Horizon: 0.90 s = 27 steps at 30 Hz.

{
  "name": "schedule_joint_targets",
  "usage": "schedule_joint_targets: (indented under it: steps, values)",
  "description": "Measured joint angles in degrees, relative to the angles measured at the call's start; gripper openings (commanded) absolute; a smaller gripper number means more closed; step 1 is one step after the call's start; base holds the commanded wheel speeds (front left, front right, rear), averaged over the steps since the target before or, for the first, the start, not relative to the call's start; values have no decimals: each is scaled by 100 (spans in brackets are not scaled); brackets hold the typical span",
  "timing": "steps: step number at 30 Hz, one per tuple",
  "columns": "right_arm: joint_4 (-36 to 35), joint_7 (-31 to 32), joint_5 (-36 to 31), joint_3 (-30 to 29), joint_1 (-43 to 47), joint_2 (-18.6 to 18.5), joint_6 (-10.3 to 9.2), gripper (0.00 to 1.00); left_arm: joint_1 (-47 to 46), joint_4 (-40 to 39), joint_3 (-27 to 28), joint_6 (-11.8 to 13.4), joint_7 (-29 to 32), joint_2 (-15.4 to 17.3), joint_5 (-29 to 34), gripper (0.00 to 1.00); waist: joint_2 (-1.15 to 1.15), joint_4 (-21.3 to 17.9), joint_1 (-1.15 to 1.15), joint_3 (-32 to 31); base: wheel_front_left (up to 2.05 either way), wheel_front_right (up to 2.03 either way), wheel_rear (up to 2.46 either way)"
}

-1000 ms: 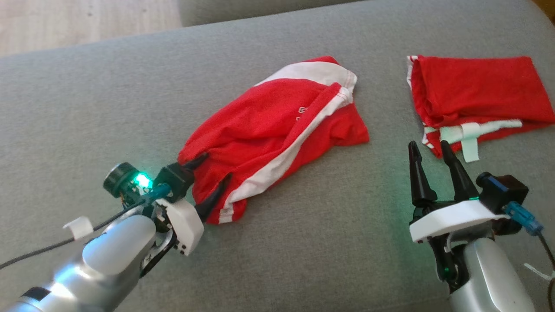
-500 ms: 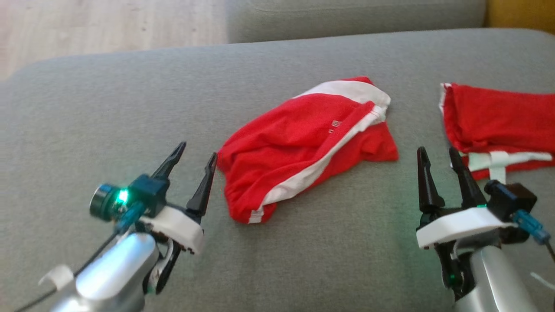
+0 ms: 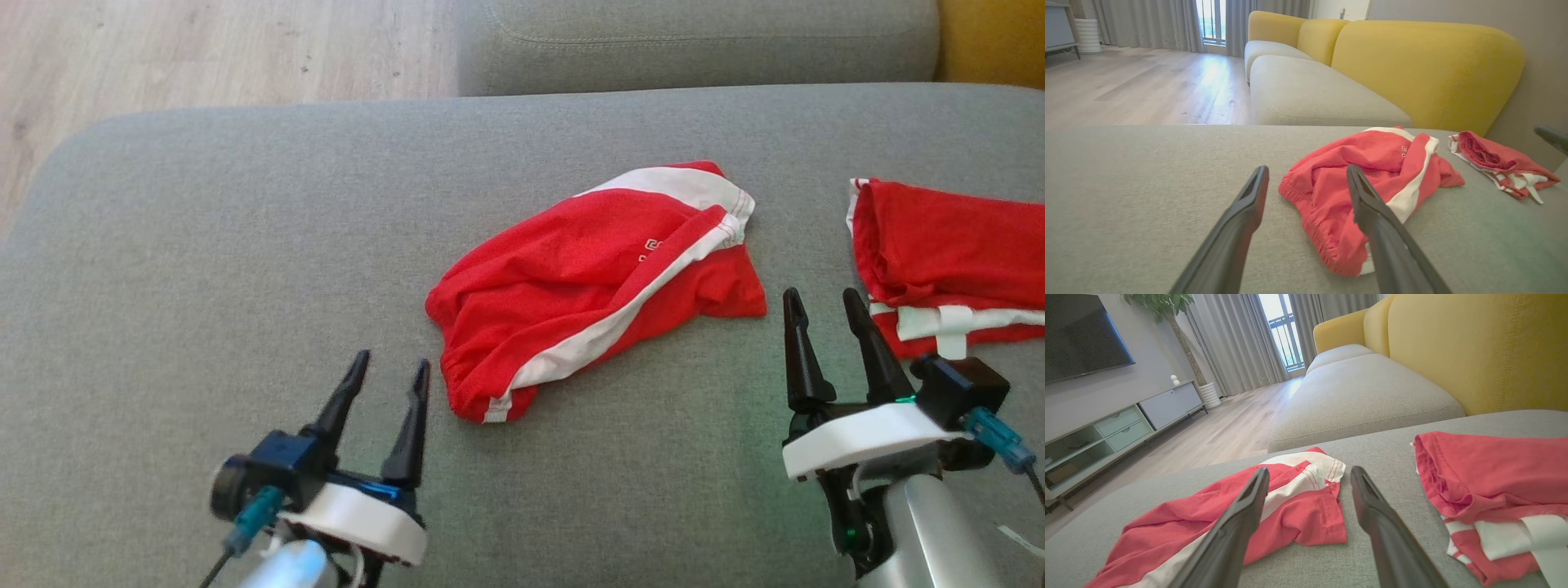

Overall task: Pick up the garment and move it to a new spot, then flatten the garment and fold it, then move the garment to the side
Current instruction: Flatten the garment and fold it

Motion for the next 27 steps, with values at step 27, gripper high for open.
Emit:
schedule_joint_targets:
  steps: [27]
  values:
    - [-85, 25, -2, 62, -93, 0, 0, 100, -433, 1770, -290, -989, 900, -1027, -1025, 100, 0, -510, 1, 466, 0, 0, 0]
